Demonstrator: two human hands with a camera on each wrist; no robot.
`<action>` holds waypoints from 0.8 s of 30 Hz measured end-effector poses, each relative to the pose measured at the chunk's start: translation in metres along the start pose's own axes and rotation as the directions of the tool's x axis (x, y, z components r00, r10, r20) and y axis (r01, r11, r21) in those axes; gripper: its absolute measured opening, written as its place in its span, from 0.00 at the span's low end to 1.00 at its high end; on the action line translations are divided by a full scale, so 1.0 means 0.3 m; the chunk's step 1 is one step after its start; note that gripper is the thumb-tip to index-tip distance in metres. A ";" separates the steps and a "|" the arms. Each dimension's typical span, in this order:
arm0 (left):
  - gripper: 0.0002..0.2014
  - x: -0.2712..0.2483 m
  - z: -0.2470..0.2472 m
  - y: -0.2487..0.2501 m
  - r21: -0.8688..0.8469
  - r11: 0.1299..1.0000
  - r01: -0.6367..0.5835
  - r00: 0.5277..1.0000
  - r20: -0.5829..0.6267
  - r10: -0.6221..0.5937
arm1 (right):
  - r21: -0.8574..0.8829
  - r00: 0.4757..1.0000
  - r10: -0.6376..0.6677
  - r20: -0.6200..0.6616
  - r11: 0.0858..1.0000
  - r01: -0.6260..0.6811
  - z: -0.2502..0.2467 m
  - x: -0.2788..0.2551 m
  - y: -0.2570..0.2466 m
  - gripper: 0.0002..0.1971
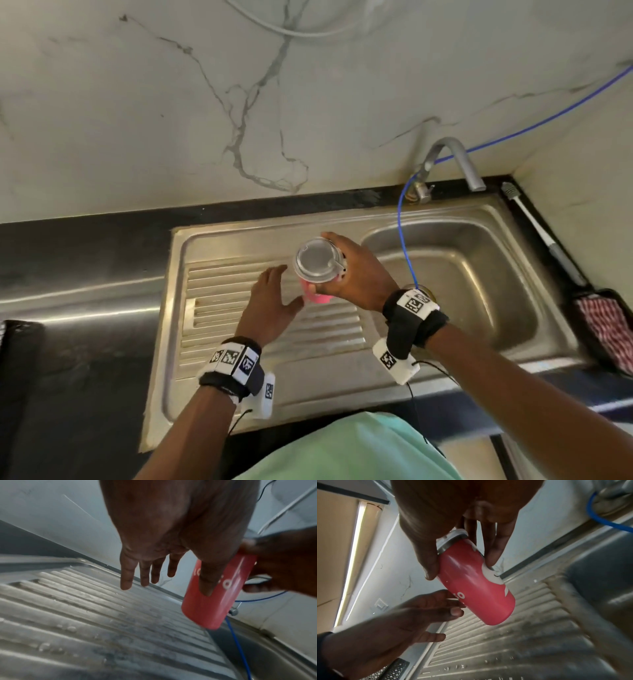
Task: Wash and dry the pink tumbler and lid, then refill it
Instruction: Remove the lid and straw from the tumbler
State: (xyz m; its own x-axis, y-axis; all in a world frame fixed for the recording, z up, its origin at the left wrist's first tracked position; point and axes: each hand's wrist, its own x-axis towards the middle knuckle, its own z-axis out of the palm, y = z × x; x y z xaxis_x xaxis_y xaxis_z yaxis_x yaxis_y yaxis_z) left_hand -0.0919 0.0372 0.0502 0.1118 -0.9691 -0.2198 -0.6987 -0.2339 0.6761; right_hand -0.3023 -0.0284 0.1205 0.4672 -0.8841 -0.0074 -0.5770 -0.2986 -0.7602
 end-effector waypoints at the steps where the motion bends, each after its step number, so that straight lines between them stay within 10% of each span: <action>1: 0.40 -0.023 0.009 0.014 -0.016 1.000 -0.006 1.000 0.011 0.006 | -0.002 1.000 0.015 0.000 1.000 -0.015 0.000 -0.024 0.015 0.51; 12: 0.39 -0.102 0.122 0.038 -0.131 0.991 -0.005 0.997 0.079 0.016 | 0.024 0.996 0.063 0.060 0.998 -0.065 0.056 -0.146 0.132 0.49; 24: 0.46 -0.089 0.304 0.152 -0.473 0.878 -0.070 0.973 -0.225 -0.043 | -0.201 0.977 -0.120 0.176 0.967 0.155 0.012 -0.097 0.161 0.51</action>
State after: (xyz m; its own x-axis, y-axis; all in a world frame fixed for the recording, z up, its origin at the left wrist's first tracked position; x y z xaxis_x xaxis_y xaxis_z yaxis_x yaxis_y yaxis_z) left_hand -0.1914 0.0596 0.0228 0.2979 -0.9508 -0.0853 -0.2874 -0.1745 0.9418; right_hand -0.3415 -0.0159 0.0817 0.6439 -0.7645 -0.0302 -0.6201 -0.4983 -0.6060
